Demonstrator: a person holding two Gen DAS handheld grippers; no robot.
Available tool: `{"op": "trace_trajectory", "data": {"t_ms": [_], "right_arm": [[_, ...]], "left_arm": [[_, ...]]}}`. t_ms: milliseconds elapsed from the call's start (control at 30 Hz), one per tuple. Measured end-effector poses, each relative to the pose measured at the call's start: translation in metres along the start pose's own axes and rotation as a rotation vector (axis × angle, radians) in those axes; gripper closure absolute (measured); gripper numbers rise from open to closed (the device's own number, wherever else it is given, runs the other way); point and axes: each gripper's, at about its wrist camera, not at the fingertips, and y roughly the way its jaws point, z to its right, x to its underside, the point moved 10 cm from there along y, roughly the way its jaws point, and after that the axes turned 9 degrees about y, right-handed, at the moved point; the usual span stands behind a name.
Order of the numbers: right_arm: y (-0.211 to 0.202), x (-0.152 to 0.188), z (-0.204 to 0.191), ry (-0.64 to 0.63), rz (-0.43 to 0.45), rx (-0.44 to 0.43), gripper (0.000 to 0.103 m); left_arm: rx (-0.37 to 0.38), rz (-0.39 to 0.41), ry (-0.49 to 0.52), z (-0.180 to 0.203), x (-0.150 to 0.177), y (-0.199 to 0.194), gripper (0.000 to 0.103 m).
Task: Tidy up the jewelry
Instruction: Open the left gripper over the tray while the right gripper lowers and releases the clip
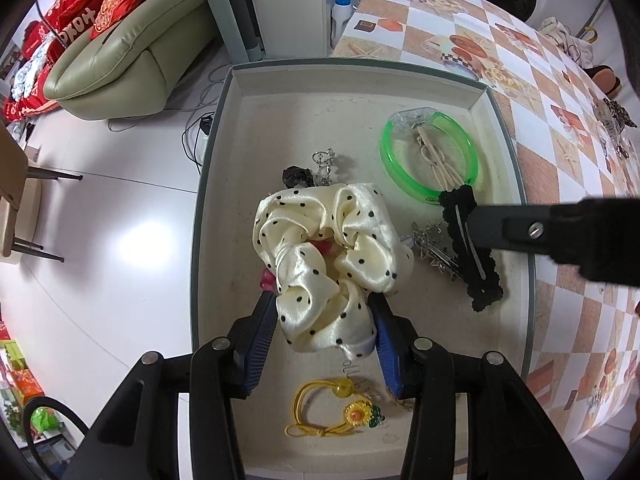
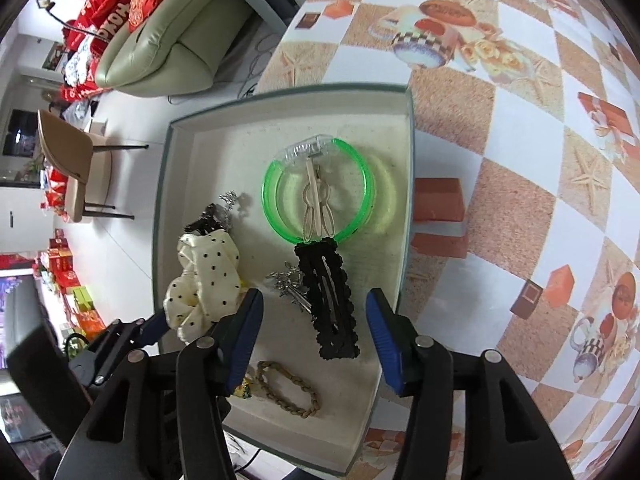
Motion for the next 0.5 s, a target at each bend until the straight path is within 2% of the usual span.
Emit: {"op": "trace_trajectory", "data": {"t_ms": [233,333,400,500], "right_arm": [[-0.019,0.006,0.004,0.002,0.025,0.015,0.04],[-0.026,0.012,0.011,0.004,0.029,0.036,0.04],[-0.03,0.016,0.015,0.008,0.031,0.044,0.039],[-0.038,0.02,0.025,0.013,0.035,0.059,0.039]], "left_arm": [[-0.001,0.002,-0.006,0.001,0.005,-0.012,0.051],[-0.028,0.021,-0.008,-0.001,0.006,-0.021,0.0],[-0.045,0.045,0.003,-0.001,0.006,-0.029,0.0],[-0.031,0.036,0.004,0.001,0.008,-0.033,0.0]]}}
